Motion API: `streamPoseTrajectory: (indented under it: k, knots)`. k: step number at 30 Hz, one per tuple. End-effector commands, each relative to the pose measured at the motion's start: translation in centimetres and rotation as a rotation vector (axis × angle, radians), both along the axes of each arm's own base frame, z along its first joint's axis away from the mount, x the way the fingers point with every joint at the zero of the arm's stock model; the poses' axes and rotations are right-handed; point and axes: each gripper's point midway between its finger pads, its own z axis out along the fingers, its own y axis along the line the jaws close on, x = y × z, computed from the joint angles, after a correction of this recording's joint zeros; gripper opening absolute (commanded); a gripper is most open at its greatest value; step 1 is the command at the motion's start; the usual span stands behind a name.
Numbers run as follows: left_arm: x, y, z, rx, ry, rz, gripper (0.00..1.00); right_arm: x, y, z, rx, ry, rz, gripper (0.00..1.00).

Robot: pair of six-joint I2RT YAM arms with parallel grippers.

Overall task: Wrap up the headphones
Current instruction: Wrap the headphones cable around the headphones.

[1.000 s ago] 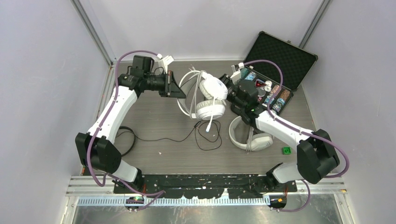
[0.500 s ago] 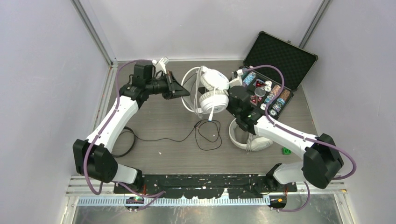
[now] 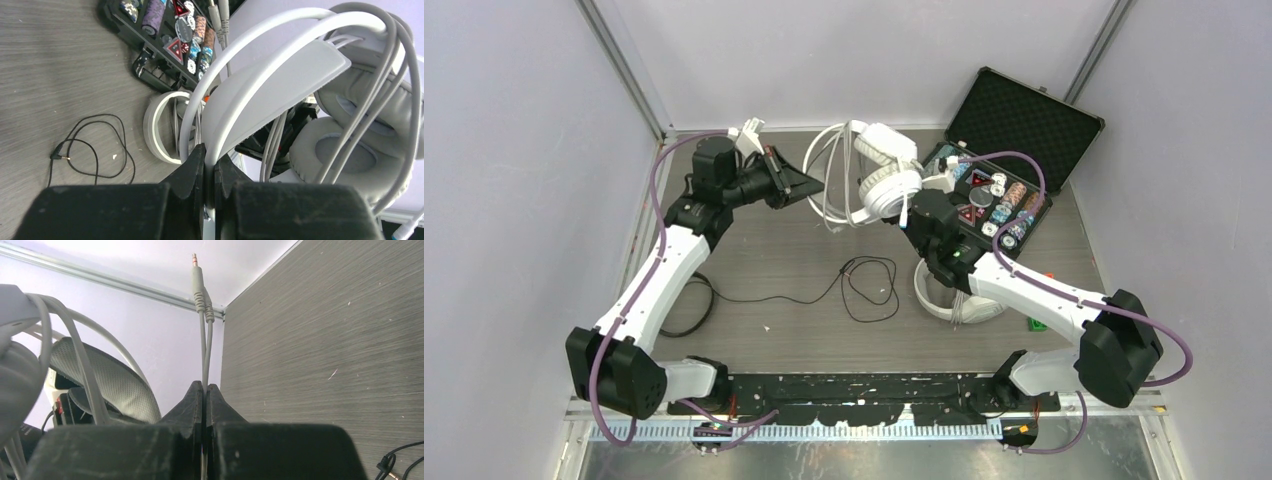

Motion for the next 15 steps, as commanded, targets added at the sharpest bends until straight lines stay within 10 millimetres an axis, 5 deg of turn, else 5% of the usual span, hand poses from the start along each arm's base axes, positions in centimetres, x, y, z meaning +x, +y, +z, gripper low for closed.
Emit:
streamPoseTrajectory:
  k: [1,5,15]
  knots:
    - [-1.8,0.0,5.7,-0.042,-0.146,-0.087,0.0,0.3,-1.0,3.1,0.007,-0.095,-0.054,0.0]
    - [-2.3,1.1,4.9,0.027,-0.144,-0.12,0.0,0.6,-2.1,3.4,0.013,-0.105,-0.048,0.0]
    - [-5.2,-0.2,5.6,-0.036,-0.196,-0.365,0.0,0.4,-2.0,4.5,0.038,-0.139,0.042,0.0]
